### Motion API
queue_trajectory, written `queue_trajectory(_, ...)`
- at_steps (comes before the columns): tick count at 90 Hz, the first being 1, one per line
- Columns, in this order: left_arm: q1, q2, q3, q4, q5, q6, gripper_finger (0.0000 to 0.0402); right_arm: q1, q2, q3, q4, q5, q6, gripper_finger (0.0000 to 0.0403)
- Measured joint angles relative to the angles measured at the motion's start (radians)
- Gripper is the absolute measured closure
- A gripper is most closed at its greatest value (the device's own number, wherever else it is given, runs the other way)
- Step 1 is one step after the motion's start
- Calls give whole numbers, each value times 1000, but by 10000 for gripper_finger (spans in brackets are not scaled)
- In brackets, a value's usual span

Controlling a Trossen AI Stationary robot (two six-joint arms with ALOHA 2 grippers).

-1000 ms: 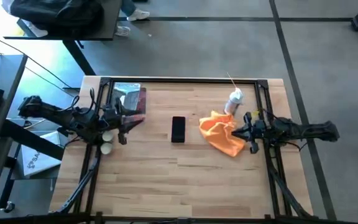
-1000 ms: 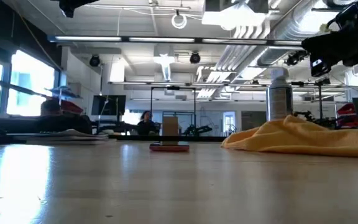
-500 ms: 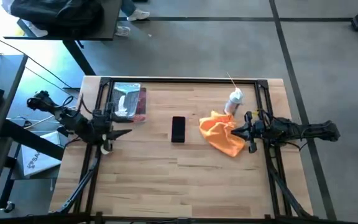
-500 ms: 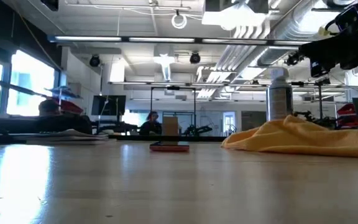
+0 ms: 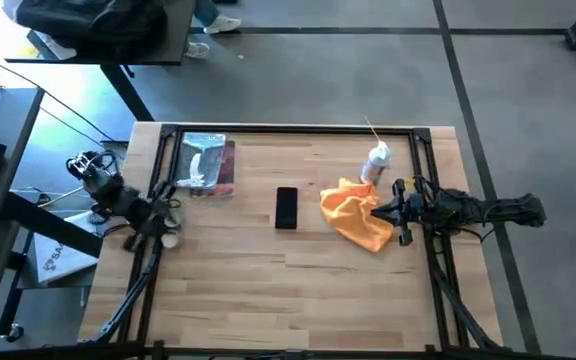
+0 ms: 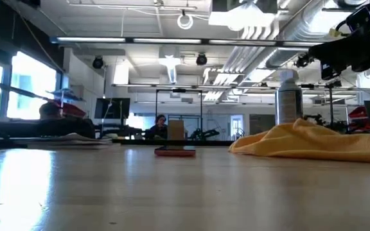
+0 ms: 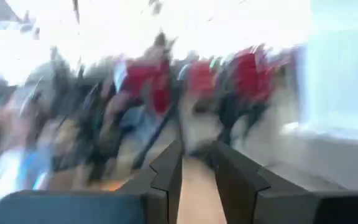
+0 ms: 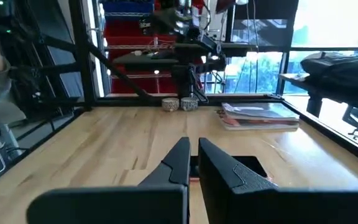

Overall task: Apply microfiber cloth
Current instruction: Return to Home Position

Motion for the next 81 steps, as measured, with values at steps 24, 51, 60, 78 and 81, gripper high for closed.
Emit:
queue_trajectory(24, 136, -9, -147, 82, 28, -60, 398, 0, -1, 0, -2, -5, 0, 403)
queue_trajectory(51, 361, -13, -215, 70, 230, -173, 401, 0, 7, 1, -2, -3, 0, 403)
queue_trajectory(60, 448, -12, -215, 66, 306, -200, 401, 0, 7, 1, -2, -2, 0, 403)
queue_trajectory(78, 637, 6, -275, 84, 336, -265, 401, 0, 7, 2, -3, -1, 0, 403)
queue_trajectory(81, 666, 6, -294, 88, 333, -277, 401, 0, 7, 2, -3, -1, 0, 403)
